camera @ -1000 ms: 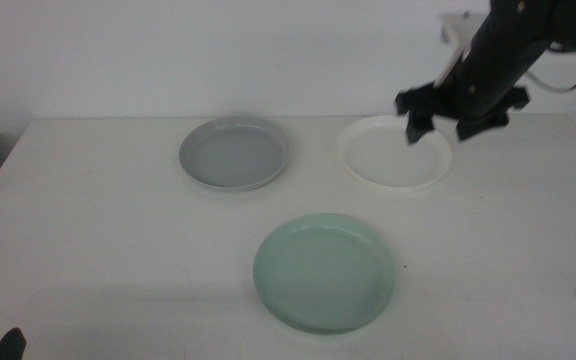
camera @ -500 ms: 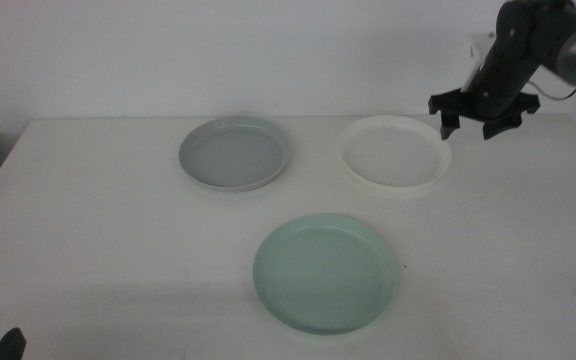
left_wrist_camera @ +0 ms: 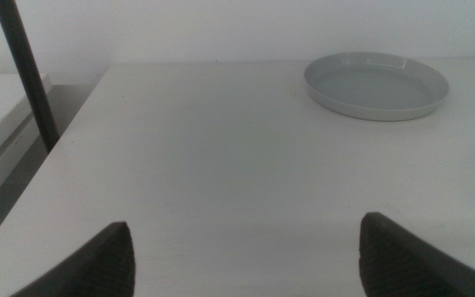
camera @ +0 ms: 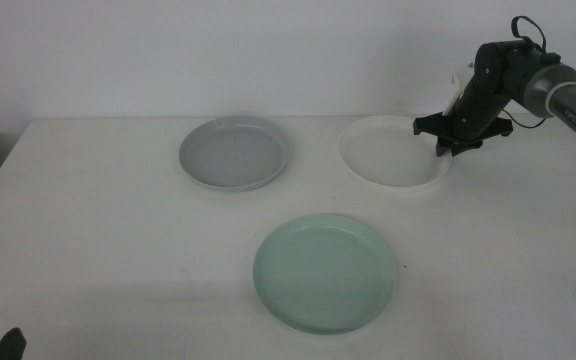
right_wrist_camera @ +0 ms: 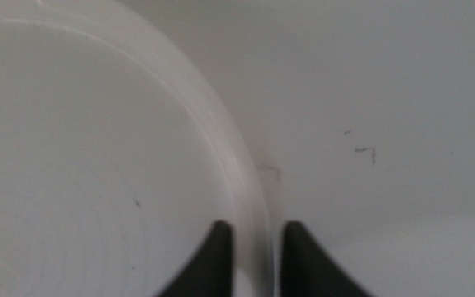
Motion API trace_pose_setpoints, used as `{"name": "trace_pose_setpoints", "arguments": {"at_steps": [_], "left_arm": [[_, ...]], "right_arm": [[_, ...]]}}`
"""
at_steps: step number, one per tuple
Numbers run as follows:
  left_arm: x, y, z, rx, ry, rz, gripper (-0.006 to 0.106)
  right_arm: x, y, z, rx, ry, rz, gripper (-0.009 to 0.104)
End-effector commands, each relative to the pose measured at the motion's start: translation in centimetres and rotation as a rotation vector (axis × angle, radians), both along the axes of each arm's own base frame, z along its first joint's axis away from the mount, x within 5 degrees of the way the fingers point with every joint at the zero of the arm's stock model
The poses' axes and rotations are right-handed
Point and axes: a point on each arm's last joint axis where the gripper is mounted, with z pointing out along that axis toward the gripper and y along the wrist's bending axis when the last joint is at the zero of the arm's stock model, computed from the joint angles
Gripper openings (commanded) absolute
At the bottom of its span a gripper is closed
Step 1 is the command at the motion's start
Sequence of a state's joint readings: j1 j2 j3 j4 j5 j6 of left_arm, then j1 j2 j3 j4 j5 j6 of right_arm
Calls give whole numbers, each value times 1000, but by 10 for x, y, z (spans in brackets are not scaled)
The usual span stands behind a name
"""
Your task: Stack the three bowls on top of each other.
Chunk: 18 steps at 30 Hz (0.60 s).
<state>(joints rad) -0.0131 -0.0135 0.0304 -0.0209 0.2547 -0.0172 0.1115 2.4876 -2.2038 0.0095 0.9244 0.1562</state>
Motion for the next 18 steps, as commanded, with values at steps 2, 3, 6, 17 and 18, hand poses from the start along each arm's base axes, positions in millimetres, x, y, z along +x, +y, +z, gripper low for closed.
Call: {"name": "trace_pose_setpoints", "arguments": {"at_steps": [2, 3, 6, 17, 18], "left_arm": [[0, 0, 9, -14, -97, 1, 105], [0, 0, 9, -14, -97, 1, 105], [0, 0, 9, -14, -97, 1, 105], [0, 0, 9, -14, -97, 1, 105], [0, 0, 9, -14, -97, 1, 105]], "right_arm": [[2, -4, 54, -12, -143, 26, -1], [0, -4, 57, -11, -130, 34, -1], [-10, -3, 81, 12, -124, 35, -1], [-121, 36, 148, 170, -294, 150, -1], [-135, 40, 149, 174, -316, 162, -1]]}}
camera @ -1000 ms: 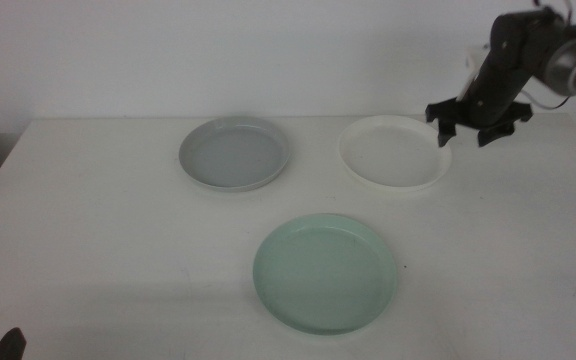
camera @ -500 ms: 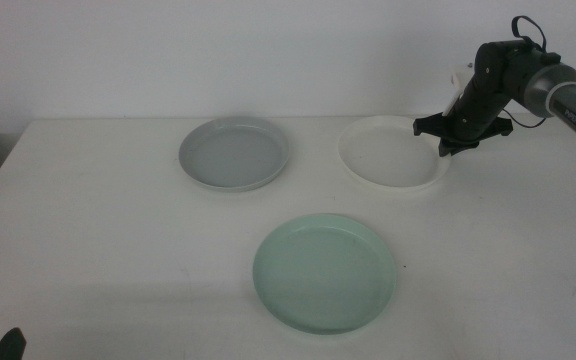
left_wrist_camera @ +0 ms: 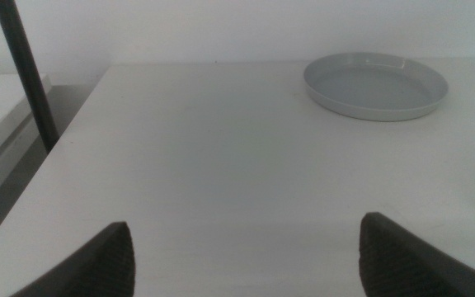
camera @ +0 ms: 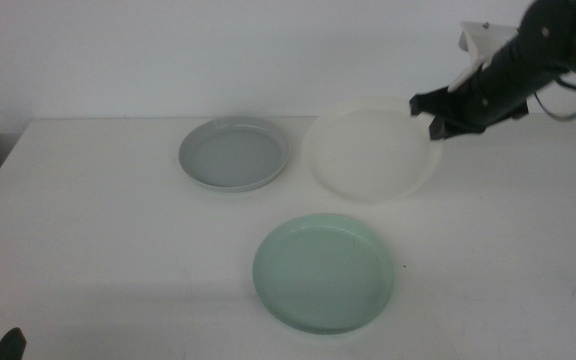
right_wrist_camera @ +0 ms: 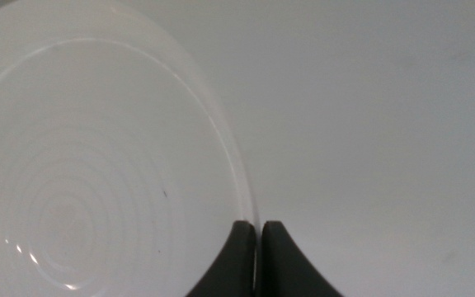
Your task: Stack the three bowls on top of each other.
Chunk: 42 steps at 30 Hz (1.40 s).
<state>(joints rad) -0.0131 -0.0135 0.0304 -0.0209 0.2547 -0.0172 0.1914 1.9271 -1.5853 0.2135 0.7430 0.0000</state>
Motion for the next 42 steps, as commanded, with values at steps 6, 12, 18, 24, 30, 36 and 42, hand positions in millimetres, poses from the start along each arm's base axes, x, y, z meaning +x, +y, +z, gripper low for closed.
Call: {"name": "trace_pose_setpoints", "arguments": {"at_steps": [6, 12, 18, 24, 30, 36, 42], "left_arm": [[0, 0, 9, -14, -97, 1, 105], [0, 0, 9, -14, -97, 1, 105], [0, 0, 9, -14, -97, 1, 105], [0, 0, 9, -14, -97, 1, 105], [0, 0, 9, -14, -97, 1, 105], [0, 0, 9, -14, -97, 1, 105], [0, 0, 9, -14, -97, 1, 105]], "right_arm": [[-85, 30, 27, 77, -172, 64, -1], [-107, 48, -5, 94, -95, 95, -1], [-109, 55, -24, 107, -97, 84, -1], [-102, 59, -48, 94, -36, 77, -1], [-101, 59, -52, 90, -26, 77, 10], [-106, 57, -33, 101, -24, 94, 40], [-132, 48, 28, 107, -143, 173, 62]]}}
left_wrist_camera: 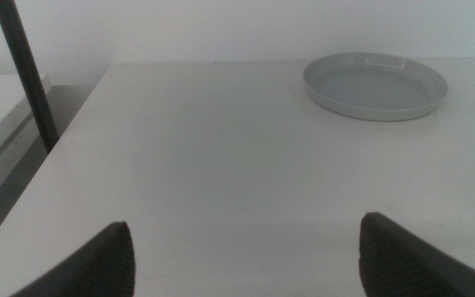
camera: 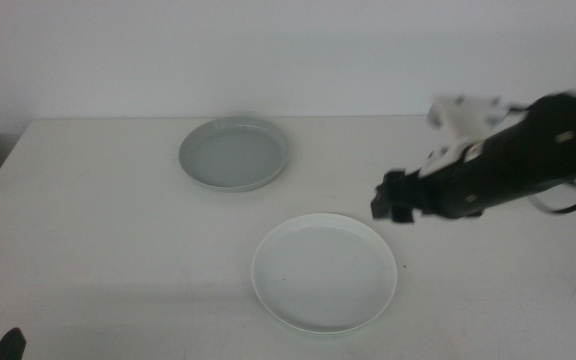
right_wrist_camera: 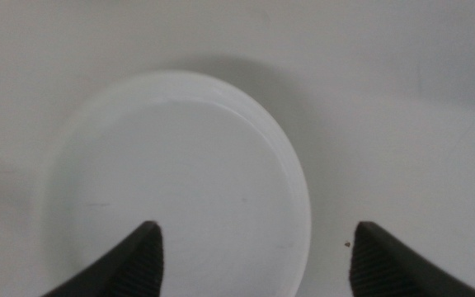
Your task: Stack the three bowls on top of each other.
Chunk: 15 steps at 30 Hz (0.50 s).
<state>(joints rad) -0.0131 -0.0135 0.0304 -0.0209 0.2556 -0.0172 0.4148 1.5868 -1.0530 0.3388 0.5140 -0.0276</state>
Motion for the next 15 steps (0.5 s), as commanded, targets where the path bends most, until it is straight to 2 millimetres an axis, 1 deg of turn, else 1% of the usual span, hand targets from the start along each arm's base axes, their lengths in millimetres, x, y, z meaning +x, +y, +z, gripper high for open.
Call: {"name": "trace_pose_setpoints", "arguments": {"at_steps": [1, 5, 8, 9, 12, 14, 15], "left_arm": [[0, 0, 9, -14, -98, 1, 105], [0, 0, 9, -14, -98, 1, 105], [0, 0, 9, -14, -98, 1, 105], [0, 0, 9, -14, -98, 1, 105], [0, 0, 9, -14, -98, 1, 105], [0, 0, 9, -14, -98, 1, 105], [0, 0, 9, -14, -98, 1, 105]], "right_arm": [[-16, -7, 53, 33, -156, 41, 62], [-50, -22, 95, 22, -262, 107, 61], [-79, -34, 121, 11, -343, 147, 59], [-89, -39, 127, 7, -378, 158, 59], [-129, -56, 143, 15, -497, 178, 58], [-153, -66, 145, 35, -551, 182, 57], [-162, -70, 143, 42, -560, 181, 57]]}}
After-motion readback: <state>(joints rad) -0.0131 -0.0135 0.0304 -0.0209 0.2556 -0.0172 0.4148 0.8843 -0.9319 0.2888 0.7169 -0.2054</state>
